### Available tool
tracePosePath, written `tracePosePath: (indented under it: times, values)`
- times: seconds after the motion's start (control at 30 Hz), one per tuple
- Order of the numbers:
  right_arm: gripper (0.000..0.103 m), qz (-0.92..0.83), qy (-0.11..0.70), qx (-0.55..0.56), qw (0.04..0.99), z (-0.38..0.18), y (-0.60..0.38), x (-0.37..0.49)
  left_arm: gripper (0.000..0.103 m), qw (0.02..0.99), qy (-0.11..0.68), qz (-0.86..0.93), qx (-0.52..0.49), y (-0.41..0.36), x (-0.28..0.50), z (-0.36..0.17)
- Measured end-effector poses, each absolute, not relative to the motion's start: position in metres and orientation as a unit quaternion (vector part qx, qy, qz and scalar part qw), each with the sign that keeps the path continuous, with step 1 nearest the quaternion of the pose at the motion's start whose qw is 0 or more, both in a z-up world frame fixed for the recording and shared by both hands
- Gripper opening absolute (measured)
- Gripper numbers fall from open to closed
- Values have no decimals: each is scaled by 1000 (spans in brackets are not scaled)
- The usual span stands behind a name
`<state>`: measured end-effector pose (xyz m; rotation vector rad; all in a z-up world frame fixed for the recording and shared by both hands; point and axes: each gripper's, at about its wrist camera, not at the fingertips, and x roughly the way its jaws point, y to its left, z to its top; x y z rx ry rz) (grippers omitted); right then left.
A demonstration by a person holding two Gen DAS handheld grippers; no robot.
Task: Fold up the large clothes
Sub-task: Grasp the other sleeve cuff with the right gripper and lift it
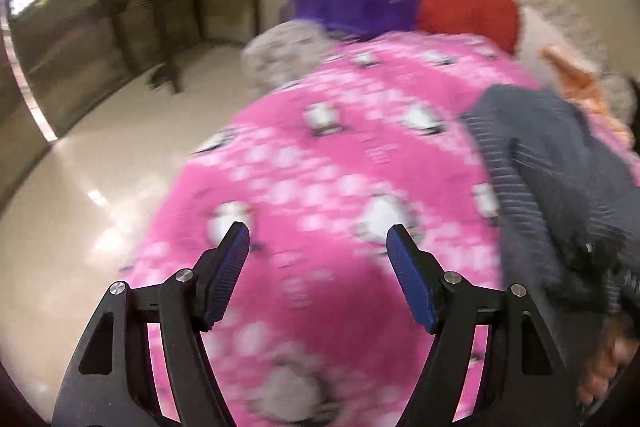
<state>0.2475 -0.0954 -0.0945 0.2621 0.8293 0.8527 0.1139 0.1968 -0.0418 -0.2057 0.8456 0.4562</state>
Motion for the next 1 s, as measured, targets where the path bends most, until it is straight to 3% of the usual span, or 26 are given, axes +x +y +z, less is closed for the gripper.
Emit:
tracePosePath:
  times: [0.1,0.17,0.2,0.23,0.4,0.53,0.67,0.73,0.8,0.9,1.0]
  values:
    - [7,371,438,45,818,-122,-74,243,72,875,414,225,-108,204,103,-46]
    - [20,370,435,63,818,-112,-86,241,72,875,411,224,-122,207,92,-50]
    - [34,368,438,67,817,-110,-93,239,72,874,412,224,-127,208,91,-53]
    - [40,370,436,70,817,-105,-104,234,72,873,414,223,-130,208,90,-56]
    - [41,355,424,46,832,-86,-166,196,72,869,428,211,-130,192,100,-65]
    - [41,235,396,-34,887,-80,-233,184,72,880,419,171,-147,171,119,-56]
    - [41,201,376,11,904,-82,-296,205,71,918,359,90,-143,122,148,-26]
    - [35,166,414,4,895,-102,-316,227,63,930,342,43,-132,90,170,-18]
    - [27,143,450,59,879,-124,-348,241,58,924,364,28,-112,71,194,-26]
    - [27,109,447,137,877,-133,-387,237,53,896,434,42,-78,56,226,-65]
    - [27,82,449,123,881,-121,-388,228,53,893,437,47,-102,60,222,-76]
